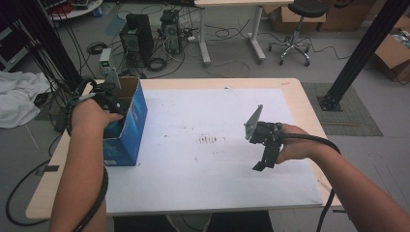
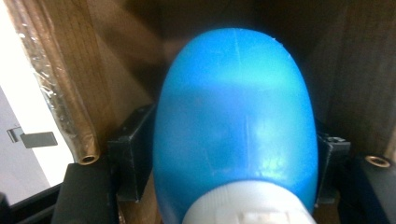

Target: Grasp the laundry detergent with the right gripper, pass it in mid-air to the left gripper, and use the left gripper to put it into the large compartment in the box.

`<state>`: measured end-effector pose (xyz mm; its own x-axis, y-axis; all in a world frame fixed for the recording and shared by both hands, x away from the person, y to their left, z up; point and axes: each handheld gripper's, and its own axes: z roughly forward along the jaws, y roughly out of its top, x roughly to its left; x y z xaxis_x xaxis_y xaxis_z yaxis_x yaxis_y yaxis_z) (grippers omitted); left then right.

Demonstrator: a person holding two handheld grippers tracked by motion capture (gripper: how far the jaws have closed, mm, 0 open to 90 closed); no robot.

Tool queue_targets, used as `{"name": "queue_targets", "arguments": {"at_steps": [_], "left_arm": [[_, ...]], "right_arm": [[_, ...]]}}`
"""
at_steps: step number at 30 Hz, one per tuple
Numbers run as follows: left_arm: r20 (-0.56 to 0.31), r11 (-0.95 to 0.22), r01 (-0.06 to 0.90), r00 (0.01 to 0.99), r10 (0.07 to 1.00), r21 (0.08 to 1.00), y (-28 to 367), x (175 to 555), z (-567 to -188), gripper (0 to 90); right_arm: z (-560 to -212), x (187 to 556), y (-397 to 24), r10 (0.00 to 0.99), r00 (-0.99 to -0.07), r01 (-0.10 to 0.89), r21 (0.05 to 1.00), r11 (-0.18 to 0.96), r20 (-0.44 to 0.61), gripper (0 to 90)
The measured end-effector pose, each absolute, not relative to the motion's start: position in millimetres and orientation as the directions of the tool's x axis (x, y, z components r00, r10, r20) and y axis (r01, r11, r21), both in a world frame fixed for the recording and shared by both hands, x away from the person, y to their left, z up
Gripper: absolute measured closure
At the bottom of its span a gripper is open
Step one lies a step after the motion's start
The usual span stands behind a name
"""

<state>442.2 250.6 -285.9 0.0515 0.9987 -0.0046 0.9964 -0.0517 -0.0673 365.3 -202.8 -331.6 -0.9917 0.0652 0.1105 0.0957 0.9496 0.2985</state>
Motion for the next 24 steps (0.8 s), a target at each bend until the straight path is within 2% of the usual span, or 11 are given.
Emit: {"name": "queue_targets", "arguments": {"at_steps": [11, 24], "left_arm": [[0.027, -0.064, 0.997, 0.066, 0.997, -0.038, 245, 439, -266, 27.2], [0.041, -0.071, 0.997, 0.072, 0.997, -0.022, 243, 434, -244, 26.6]], "right_arm": [[-331, 365, -203, 0.062, -0.992, 0.092, 0.31, 0.946, 0.106, 0.0], [-330, 365, -202, 0.056, -0.993, 0.085, 0.318, 0.944, 0.099, 0.0]]}}
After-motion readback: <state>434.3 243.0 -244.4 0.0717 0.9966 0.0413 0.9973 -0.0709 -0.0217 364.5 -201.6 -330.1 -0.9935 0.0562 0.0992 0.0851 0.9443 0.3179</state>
